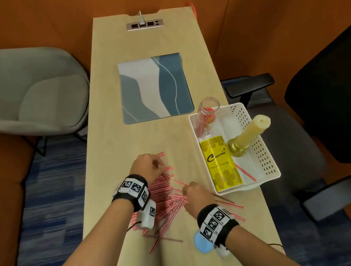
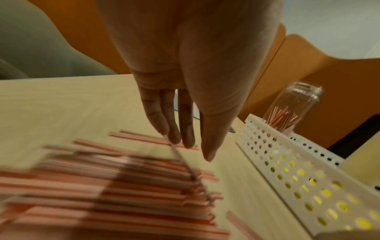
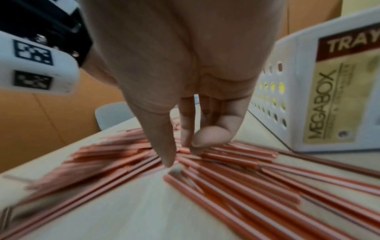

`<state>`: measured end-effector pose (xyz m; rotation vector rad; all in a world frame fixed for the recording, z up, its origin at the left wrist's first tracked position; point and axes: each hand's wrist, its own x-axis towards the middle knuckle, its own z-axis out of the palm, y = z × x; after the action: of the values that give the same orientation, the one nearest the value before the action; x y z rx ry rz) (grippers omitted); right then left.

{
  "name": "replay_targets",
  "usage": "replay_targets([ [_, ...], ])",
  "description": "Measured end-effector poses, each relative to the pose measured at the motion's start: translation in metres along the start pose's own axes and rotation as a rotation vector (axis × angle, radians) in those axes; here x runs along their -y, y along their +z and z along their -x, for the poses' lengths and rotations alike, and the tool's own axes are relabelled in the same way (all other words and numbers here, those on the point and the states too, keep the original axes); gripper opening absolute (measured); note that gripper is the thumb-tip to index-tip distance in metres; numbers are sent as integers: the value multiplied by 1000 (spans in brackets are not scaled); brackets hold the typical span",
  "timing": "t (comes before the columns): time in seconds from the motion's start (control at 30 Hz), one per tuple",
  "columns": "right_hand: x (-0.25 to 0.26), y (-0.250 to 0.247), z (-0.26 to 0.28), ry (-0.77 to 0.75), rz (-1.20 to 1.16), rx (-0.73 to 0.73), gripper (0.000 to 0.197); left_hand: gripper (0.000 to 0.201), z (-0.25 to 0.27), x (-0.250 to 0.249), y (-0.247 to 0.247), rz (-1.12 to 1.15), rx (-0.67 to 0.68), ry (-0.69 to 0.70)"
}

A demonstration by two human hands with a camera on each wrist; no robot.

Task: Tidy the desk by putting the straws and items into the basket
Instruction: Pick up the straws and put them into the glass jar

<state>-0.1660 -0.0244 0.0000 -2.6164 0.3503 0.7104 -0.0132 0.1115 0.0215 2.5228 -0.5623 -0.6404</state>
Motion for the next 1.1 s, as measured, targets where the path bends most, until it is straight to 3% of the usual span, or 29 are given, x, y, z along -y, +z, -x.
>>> replay_targets([
  [0.07, 1, 7, 2, 1, 43, 4, 26, 7, 17, 14, 6, -71, 64, -38],
  [0.23, 3, 6, 4, 8, 103, 16, 21, 15, 37, 37, 22, -191, 127, -47],
  [0.4, 3, 0, 10, 27, 150, -35, 23, 12, 39, 45, 27, -167, 89, -20],
  [0.5, 3, -3, 11, 41, 102, -49, 28, 8, 38, 46, 27, -147, 83, -16],
  [0.63, 1, -12, 16, 79, -5, -51, 29, 24, 37, 51, 31, -168, 25, 1],
  [0.87, -2, -45, 24, 42, -219, -142, 23, 16, 37, 52, 24, -218, 46, 29],
  [1.0, -4, -91, 27, -50, -408, -247, 14, 10, 29, 38, 2, -120, -28, 70],
  [1.1, -6, -150, 29, -75, -581, -536, 10, 5, 18, 13, -28, 34, -145, 151],
])
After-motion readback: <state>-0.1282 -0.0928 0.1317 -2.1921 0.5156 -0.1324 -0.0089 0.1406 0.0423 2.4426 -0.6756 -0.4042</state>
